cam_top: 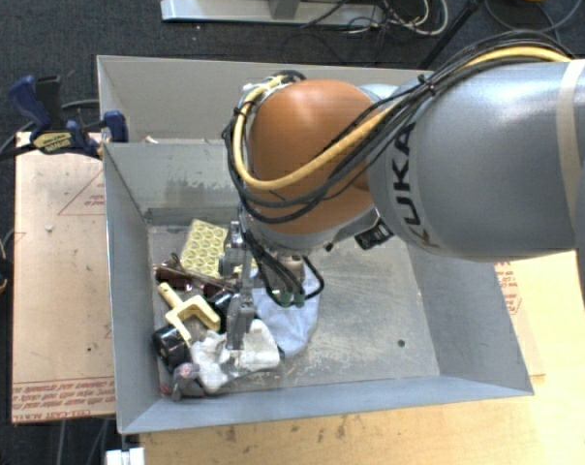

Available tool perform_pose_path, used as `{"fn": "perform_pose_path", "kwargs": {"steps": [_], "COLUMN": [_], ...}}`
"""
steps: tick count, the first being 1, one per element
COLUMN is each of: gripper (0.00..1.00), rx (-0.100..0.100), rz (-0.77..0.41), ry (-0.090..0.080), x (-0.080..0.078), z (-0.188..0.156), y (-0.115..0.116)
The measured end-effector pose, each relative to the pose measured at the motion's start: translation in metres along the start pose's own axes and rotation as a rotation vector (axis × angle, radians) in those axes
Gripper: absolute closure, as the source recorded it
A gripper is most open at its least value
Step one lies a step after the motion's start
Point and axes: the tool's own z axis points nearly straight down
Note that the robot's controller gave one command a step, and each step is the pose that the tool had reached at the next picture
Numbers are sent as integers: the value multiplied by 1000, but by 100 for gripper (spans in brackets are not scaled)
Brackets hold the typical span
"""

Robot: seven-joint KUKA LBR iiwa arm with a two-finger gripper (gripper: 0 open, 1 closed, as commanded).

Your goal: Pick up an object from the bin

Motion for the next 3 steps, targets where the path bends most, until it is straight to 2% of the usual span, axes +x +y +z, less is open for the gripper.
{"fn": "perform_pose_path", "kwargs": {"steps": [1, 2, 3], "gripper": [0, 0, 0], "rx": [-1, -3, -3], "rz": [4, 95, 109], "ry": [-7, -11, -11], "x": [-2, 2, 7], "z": [-4, 34, 93], "y": [-1, -7, -18]}}
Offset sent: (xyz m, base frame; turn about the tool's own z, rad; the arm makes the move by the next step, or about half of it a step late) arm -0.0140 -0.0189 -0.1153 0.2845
